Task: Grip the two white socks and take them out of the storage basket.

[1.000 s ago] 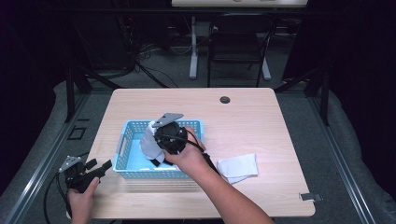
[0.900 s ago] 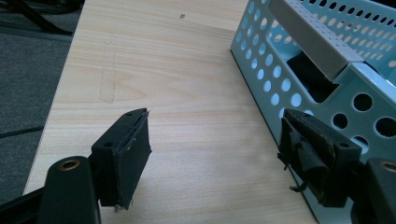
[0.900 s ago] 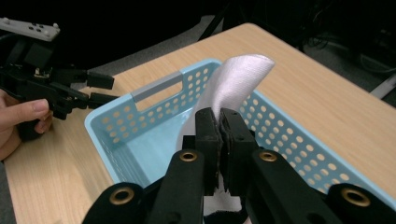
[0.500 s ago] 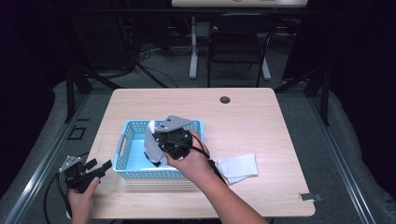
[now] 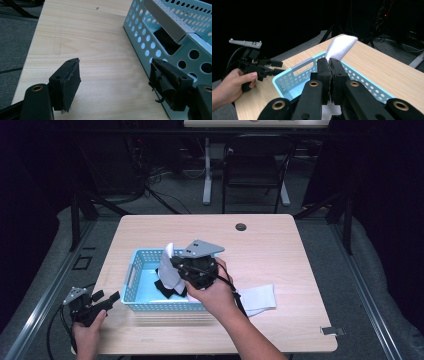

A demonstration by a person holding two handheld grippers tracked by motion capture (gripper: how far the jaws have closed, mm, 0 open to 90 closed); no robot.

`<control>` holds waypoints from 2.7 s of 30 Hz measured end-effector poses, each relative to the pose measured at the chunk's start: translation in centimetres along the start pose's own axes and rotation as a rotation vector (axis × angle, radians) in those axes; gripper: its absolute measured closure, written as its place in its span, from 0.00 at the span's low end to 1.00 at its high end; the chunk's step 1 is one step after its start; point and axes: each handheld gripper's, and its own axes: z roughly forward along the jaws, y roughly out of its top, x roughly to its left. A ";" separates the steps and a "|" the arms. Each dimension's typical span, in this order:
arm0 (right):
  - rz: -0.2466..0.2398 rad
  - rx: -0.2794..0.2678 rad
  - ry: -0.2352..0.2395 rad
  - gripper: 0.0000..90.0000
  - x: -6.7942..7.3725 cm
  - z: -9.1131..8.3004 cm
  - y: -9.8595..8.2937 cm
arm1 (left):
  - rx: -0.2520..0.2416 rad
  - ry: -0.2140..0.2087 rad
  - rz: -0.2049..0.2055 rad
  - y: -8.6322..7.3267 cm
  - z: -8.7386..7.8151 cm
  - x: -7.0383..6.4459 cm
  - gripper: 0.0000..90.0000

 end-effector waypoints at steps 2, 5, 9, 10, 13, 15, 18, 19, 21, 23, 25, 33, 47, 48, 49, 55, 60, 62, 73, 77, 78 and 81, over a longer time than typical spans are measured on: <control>0.005 -0.011 -0.006 0.98 -0.3 -0.7 0.0 | -0.001 0.000 0.000 0.0 0.0 0.0 0.28; 0.024 -0.033 -0.014 0.98 -0.9 -2.0 -0.3 | 0.005 0.001 0.001 0.0 0.0 0.0 0.28; 0.056 -0.058 -0.025 0.98 -1.7 -3.6 -0.8 | 0.000 0.001 0.001 0.0 0.0 0.0 0.28; 0.066 -0.066 -0.030 0.98 -1.9 -4.0 -1.0 | 0.001 0.001 0.001 0.0 0.0 -0.1 0.28; 0.083 -0.093 -0.059 0.98 -2.5 -5.5 -1.6 | 0.004 0.000 0.005 0.0 0.0 -0.1 0.28; 0.097 -0.113 -0.078 0.98 -3.0 -6.5 -2.2 | 0.011 -0.001 0.006 0.0 0.0 -0.1 0.28; 0.112 -0.131 -0.109 0.98 -3.6 -7.9 -3.0 | 0.010 0.000 0.003 0.0 0.0 -0.1 0.28; 0.112 -0.135 -0.118 0.98 -3.8 -8.3 -3.3 | 0.010 0.000 0.003 0.0 0.0 -0.1 0.28; 0.113 -0.132 -0.135 0.98 -4.2 -9.2 -3.9 | 0.005 0.002 0.005 0.0 0.0 -0.1 0.28; 0.116 -0.128 -0.157 0.98 -4.5 -10.0 -4.5 | 0.013 0.002 0.007 0.0 0.0 -0.1 0.28; 0.119 -0.121 -0.173 0.98 -4.8 -10.8 -5.1 | 0.014 0.002 0.007 0.0 0.0 -0.1 0.28; 0.119 -0.074 -0.236 0.98 -5.6 -12.2 -7.7 | 0.015 0.007 0.009 -0.1 0.0 -0.1 0.28; 0.177 0.002 -0.283 0.98 -6.9 -10.5 -12.6 | 0.012 0.007 0.009 -0.1 0.1 -0.2 0.28; 0.183 0.015 -0.289 0.98 -7.0 -10.4 -13.0 | 0.016 0.008 0.010 -0.1 0.1 -0.2 0.28; 0.189 0.022 -0.293 0.98 -7.3 -10.3 -13.5 | 0.017 0.008 0.010 -0.1 0.1 -0.1 0.28; 0.248 0.061 -0.331 0.98 -8.7 -9.9 -16.0 | 0.016 0.008 0.011 -0.1 0.1 -0.1 0.28; 0.296 0.087 -0.369 0.98 -10.1 -10.2 -17.5 | 0.015 0.007 0.009 -0.1 0.1 -0.2 0.28; 0.312 0.095 -0.385 0.98 -10.6 -10.4 -18.0 | 0.015 0.004 0.010 -0.1 0.1 -0.1 0.28; 0.425 0.184 -0.419 0.97 -13.4 -10.7 -20.8 | 0.013 0.003 0.009 0.0 0.0 -0.2 0.28; 0.451 0.191 -0.437 0.91 -14.0 -10.6 -21.6 | 0.013 0.002 0.010 0.0 0.0 -0.2 0.28; 0.452 0.180 -0.443 0.87 -14.1 -10.7 -21.7 | 0.012 0.002 0.009 0.0 0.0 -0.2 0.28; 0.432 0.136 -0.465 0.74 -14.2 -10.8 -21.8 | 0.009 0.004 0.008 0.0 0.1 -0.2 0.28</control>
